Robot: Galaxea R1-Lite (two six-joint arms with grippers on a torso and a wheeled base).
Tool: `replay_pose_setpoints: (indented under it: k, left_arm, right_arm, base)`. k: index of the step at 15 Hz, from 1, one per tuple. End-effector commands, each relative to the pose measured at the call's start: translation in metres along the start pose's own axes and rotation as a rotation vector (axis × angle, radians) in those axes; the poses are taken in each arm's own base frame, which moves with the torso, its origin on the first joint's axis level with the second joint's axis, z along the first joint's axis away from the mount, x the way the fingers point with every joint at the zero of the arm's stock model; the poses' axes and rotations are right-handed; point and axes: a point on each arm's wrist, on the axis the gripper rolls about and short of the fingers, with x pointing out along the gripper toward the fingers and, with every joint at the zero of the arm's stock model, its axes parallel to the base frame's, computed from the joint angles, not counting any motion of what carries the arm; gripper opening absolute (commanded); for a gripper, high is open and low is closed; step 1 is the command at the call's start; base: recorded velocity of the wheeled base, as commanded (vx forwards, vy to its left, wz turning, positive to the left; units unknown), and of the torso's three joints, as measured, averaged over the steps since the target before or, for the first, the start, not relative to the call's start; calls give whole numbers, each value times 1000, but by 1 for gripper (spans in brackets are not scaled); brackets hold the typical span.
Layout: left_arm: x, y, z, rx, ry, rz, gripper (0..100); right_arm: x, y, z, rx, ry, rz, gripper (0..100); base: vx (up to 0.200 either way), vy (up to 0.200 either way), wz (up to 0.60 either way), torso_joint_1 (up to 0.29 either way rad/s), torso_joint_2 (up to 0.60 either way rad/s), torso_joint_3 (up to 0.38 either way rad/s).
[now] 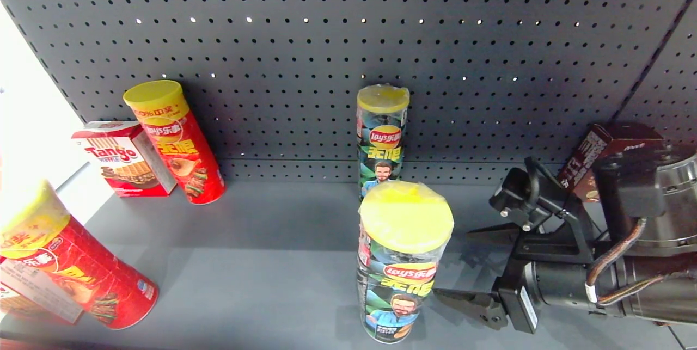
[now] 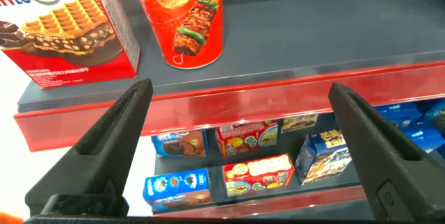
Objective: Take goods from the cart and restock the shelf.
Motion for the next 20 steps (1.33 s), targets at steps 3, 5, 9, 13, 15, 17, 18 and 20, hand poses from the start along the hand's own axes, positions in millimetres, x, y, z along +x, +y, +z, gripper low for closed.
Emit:
replay_pose_setpoints:
  k: [3, 5, 9, 13, 15, 17, 18, 20]
  left_arm:
    - [0, 0, 0, 0, 1, 0, 100]
    - [0, 0, 0, -1, 2, 0, 100]
    - [0, 0, 0, 4, 1, -2, 100]
    - [0, 0, 0, 4, 2, -2, 100]
    - [0, 0, 0, 4, 1, -2, 100]
    - [0, 0, 0, 3, 1, -2, 100]
    - [0, 0, 0, 1, 1, 0, 100]
    - [0, 0, 0, 3, 1, 0, 100]
  right_arm:
    - [-49, -33, 14, 53, -167, -188, 100]
    - [-83, -44, 14, 75, -246, -297, 100]
    - [-163, -33, -12, 97, -402, -564, 100]
    - [-203, 18, -77, 93, -496, -773, 100]
    - [-207, 41, -112, 104, -490, -837, 100]
    - [-208, 60, -140, 118, -468, -854, 100]
    - [-205, 70, -159, 130, -456, -862, 100]
    - [-189, 75, -189, 209, -459, -867, 100]
  base:
    - [0, 0, 0, 0, 0, 0]
    - [0, 0, 0, 0, 0, 0]
    - [0, 0, 0, 0, 0, 0]
    - [0, 0, 0, 0, 0, 0]
    - [0, 0, 0, 0, 0, 0]
    - [0, 0, 0, 0, 0, 0]
    - [0, 0, 0, 0, 0, 0]
    - [0, 0, 0, 0, 0, 0]
